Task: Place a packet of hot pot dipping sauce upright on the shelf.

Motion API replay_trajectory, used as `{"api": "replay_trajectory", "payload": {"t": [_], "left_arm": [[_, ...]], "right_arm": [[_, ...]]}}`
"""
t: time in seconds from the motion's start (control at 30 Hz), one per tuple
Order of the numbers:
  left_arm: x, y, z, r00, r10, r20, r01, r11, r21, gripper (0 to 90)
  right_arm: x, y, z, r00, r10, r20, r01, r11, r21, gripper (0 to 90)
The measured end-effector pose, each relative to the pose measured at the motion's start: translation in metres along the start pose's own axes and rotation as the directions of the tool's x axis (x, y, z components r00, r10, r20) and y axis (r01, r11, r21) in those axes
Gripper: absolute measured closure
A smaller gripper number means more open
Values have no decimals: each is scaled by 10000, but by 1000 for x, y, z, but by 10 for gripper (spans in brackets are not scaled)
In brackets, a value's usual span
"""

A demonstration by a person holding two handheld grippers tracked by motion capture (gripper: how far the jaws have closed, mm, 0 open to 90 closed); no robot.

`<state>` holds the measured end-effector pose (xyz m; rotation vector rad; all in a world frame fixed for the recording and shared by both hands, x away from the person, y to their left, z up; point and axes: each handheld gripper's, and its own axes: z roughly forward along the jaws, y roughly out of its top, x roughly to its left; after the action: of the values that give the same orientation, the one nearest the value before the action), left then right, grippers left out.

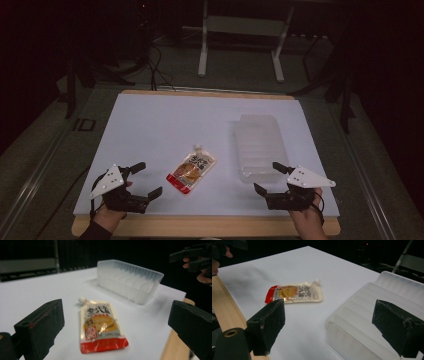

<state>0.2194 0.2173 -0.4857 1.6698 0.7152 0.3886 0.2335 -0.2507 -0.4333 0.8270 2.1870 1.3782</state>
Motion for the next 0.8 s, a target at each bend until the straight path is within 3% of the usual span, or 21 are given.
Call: {"api": "replay_trajectory", "payload": {"t": [0.13, 0.33, 0.37, 0.43, 0.6, 0.73, 0.8], "left_arm": [[-2, 1, 1, 9996, 257, 123, -261, 9988, 405, 6], [-5, 9, 0, 9995, -218, 233, 204, 9980, 592, 6], [-6, 12, -1, 9998, -152, 150, 144, 9982, 576, 6], [-6, 16, -1, 9988, -69, 482, 48, 9990, 440, 6], [-3, 27, 6, 9960, -17, 894, -51, 9971, 756, 31], [-2, 31, 9, 9953, 25, 968, -108, 9963, 853, 35], [3, 41, 20, 9954, 171, 946, -265, 9948, 985, 35]], "right_arm": [[2, 2, -1, 10000, 54, 83, -51, 9997, -257, 107], [6, 4, -4, 9999, 5, -113, -11, 9984, -561, 108], [7, 4, -4, 9999, 44, -99, -50, 9982, -596, 108], [7, 5, -3, 9999, 26, -150, -35, 9983, -581, 108], [9, 5, -1, 9998, 17, -205, -26, 9989, -465, 108], [10, 5, -2, 9996, -22, -273, 9, 9989, -470, 127], [11, 5, -2, 9994, -62, -351, 44, 9986, -530, 129]]}}
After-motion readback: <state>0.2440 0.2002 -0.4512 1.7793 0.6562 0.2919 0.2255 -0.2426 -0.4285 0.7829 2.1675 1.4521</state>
